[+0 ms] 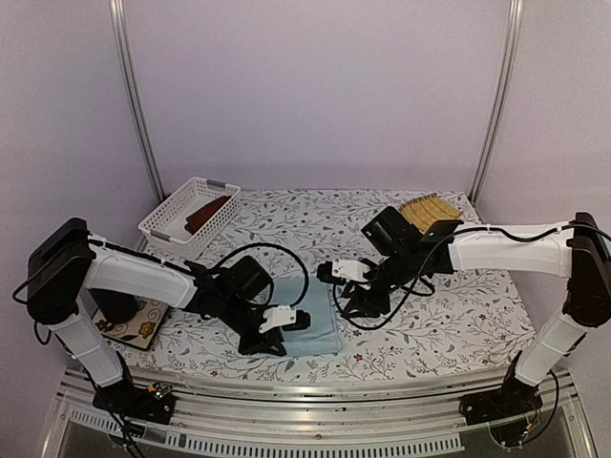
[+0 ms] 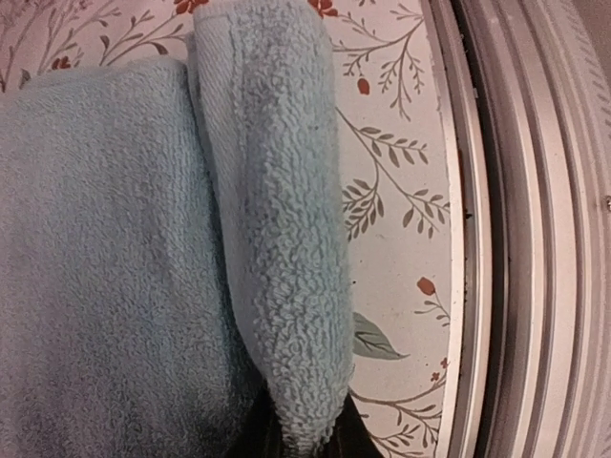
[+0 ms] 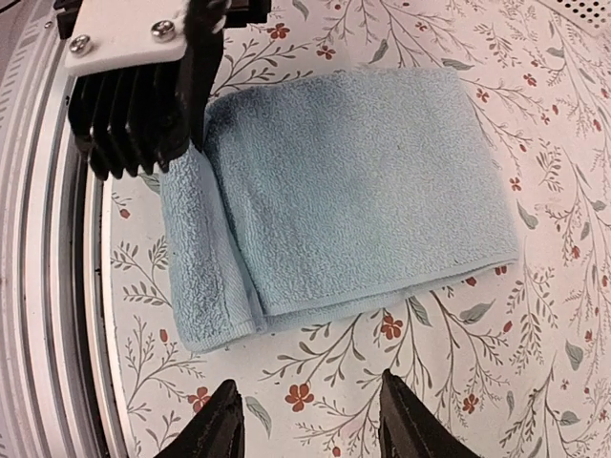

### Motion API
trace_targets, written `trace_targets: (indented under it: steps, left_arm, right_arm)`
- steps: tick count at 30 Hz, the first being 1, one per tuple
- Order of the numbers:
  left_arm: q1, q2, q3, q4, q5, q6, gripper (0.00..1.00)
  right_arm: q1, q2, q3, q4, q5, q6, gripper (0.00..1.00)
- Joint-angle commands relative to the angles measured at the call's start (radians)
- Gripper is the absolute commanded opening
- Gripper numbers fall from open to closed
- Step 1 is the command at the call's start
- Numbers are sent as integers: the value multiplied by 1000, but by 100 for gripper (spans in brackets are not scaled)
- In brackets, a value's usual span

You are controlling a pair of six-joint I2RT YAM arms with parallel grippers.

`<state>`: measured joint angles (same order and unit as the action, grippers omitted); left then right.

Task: Roll the towels
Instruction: Roll the towel at the center of the board.

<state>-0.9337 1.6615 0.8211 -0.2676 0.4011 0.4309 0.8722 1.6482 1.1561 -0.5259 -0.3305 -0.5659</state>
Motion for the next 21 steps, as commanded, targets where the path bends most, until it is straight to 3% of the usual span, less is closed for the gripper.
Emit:
trace_targets:
  steps: [1, 9, 21]
  left_arm:
    - [89, 48, 60, -98, 131, -15, 9]
    - [172, 186, 188, -202, 265, -25, 10]
    - [316, 312, 274, -263, 451, -65, 12]
  right_arm:
    - [12, -116, -118, 170, 166, -2, 49]
    - [137, -119, -208, 280, 362, -139, 48]
    - [285, -18, -238, 489, 443, -253, 46]
